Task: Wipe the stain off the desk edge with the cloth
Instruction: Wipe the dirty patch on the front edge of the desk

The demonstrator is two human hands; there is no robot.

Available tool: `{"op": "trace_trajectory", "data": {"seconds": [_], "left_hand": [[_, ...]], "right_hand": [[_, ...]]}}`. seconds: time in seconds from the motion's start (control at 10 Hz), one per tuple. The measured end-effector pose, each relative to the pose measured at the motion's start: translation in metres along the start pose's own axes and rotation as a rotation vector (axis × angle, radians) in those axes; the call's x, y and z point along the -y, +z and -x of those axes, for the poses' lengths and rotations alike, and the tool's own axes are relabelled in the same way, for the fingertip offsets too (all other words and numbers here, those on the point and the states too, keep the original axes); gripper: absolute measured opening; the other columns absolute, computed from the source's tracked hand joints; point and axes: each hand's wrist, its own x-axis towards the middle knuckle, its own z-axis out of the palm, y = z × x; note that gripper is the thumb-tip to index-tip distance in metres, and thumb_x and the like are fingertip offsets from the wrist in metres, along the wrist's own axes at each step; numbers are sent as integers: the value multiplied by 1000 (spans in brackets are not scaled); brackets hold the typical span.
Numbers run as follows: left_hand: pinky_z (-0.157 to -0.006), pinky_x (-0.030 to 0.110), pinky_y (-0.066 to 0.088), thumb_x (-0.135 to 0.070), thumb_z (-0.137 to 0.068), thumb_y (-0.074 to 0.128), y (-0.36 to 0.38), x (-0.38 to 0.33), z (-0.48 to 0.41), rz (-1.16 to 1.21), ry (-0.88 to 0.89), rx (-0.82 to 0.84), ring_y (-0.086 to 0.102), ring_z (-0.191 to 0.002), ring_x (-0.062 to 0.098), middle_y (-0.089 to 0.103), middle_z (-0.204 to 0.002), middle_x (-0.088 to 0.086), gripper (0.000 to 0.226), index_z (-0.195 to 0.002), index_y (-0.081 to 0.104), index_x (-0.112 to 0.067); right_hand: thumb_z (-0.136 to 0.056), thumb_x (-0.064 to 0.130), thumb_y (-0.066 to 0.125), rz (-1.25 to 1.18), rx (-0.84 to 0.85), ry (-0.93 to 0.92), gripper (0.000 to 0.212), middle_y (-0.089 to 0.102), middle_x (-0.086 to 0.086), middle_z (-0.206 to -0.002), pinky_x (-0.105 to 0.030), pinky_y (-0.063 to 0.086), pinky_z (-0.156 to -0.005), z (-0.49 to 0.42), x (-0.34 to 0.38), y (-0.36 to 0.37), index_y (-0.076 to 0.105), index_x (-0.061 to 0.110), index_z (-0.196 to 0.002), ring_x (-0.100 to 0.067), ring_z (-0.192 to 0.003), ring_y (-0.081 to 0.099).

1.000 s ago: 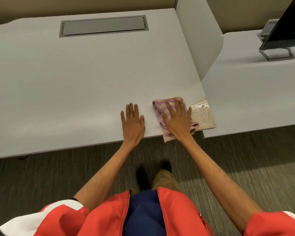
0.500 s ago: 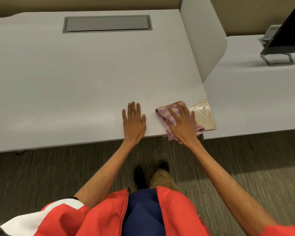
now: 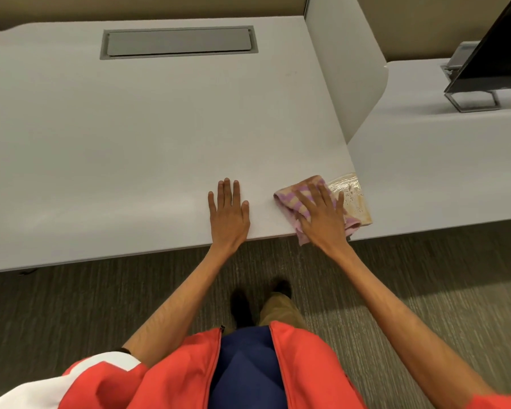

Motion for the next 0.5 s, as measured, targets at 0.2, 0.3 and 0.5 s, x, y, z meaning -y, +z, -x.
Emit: {"op": "trace_trajectory", "data": {"seconds": [0.2,0.3,0.5], "left_hand": [[-125,50,-2,-38,-105,19,1,-4,-1,-19,-11,6,-5,-154,25,-1,-166,12,61,-158,3,-13],[-125,50,-2,-39,-105,19,2,-2,-2,-21,-8,6,-5,-154,25,-2,-166,11,61,-158,3,-13],[-125,48,-4,-39,-105,18,2,-1,-2,-18,-8,9,-5,-154,24,-2,-166,11,61,-158,3,-14]], "right_hand": [[-96,51,44,-44,3,165,59,21,-7,-163,-62,0,-118,-29,25,-7,30,34,-152,-31,-152,7],[-98,51,39,-74,6,73,57,23,-7,-163,-58,0,-120,-9,29,-3,30,34,-152,-29,-152,9],[-95,51,39,0,30,-21,57,32,-5,-159,-64,5,-119,-2,-11,-4,36,33,-148,-27,-151,17]]}}
